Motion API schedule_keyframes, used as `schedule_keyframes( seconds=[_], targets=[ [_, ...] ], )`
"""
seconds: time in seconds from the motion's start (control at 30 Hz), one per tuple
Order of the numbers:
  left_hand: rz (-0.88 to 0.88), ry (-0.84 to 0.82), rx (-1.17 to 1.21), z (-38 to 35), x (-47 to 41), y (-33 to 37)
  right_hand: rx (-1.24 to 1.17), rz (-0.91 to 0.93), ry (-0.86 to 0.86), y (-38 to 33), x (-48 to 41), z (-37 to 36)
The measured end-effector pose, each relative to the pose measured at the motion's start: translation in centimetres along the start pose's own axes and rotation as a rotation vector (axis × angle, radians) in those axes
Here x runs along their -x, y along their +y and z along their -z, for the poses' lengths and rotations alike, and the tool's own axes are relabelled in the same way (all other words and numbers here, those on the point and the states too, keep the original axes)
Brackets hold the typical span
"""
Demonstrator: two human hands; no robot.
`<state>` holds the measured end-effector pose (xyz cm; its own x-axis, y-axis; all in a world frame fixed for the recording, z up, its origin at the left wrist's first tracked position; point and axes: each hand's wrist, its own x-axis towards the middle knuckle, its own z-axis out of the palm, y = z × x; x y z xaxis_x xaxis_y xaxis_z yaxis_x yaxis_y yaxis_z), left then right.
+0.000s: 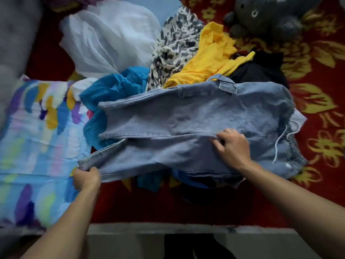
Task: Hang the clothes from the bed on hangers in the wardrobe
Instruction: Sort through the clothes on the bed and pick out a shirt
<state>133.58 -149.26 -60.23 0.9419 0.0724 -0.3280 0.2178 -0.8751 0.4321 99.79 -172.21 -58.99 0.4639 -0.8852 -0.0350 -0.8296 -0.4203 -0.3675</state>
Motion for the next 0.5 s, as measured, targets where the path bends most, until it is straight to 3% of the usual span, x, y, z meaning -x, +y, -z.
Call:
schedule_keyframes(
  seconds=[0.17,0.33,0.4,0.47,0.5],
  targets=[
    [0.232,0.147,0.127,3.3,-1.5,-3.4,-0.047,-0.044,-0.106,-3.1,-3.0,-0.4],
    [0.352,0.250,0.207,3.3,-0.6,-3.8,-0.021,0.347,0.033,-4.9,4.0,-2.8],
    [0.310,0.259,0.264,2.7,-1.2,-3.4,0.113,0.454,-0.169,-4.8,8.4,-5.3],
    [0.181,0.232,0.265,2.2,-2.8,-2.3,0.297,0.334,-0.408,-4.2,10.1,-7.8],
    [0.119,0.219,0.243,2.3,-3.5,-1.4,0.328,0.218,-0.421,-3.9,9.9,-8.6]
  ],
)
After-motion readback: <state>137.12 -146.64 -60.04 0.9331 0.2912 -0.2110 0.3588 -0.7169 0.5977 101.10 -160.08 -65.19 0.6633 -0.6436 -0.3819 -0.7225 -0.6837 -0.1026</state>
